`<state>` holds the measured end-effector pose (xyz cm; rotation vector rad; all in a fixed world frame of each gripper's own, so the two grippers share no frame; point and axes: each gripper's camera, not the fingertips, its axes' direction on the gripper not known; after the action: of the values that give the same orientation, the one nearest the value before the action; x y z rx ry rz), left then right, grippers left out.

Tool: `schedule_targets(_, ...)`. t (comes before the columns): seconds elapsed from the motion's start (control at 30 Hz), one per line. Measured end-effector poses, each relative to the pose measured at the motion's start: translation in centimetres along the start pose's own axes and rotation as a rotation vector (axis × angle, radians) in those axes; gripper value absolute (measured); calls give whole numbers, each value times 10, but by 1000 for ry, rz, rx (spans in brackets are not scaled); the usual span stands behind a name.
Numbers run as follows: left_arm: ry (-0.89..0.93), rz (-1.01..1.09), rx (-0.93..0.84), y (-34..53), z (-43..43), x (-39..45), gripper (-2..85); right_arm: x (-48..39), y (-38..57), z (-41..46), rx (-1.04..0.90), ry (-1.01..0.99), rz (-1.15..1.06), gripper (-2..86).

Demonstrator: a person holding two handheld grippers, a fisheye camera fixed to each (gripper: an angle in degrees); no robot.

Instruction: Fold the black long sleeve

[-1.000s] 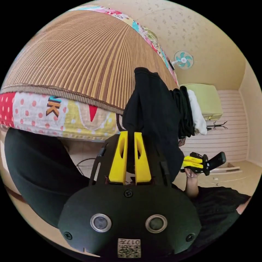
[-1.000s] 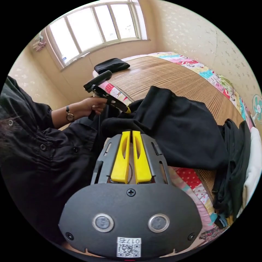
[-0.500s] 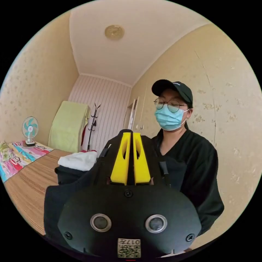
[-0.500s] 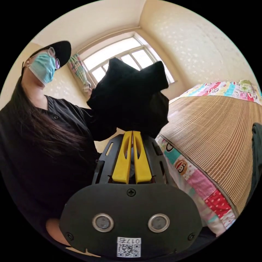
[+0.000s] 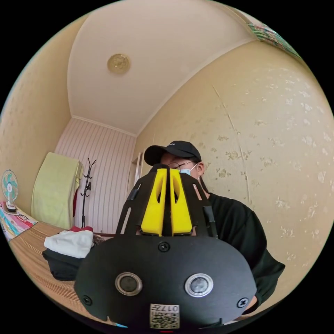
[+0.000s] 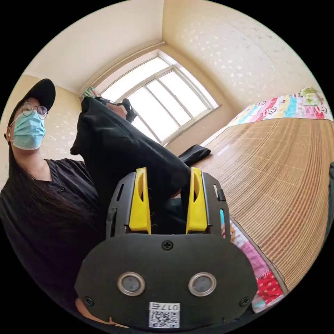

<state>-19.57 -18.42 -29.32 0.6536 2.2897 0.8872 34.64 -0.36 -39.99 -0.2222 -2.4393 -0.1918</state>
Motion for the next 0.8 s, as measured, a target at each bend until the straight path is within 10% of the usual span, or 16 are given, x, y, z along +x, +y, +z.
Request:
schedule_targets(0.2,-165,72,-10,-37,-12,42,-4,-57,-44,0,93,283,-119,60)
schedule_targets(0.53,-1176,45,-13,-101,-64,90,0,-218,-196,-75,415,976,-577,56)
schedule_targets(0.8,-2017,-521,-323,-125,-213,-213,82,130,-457,-41,-131,1255,212,121)
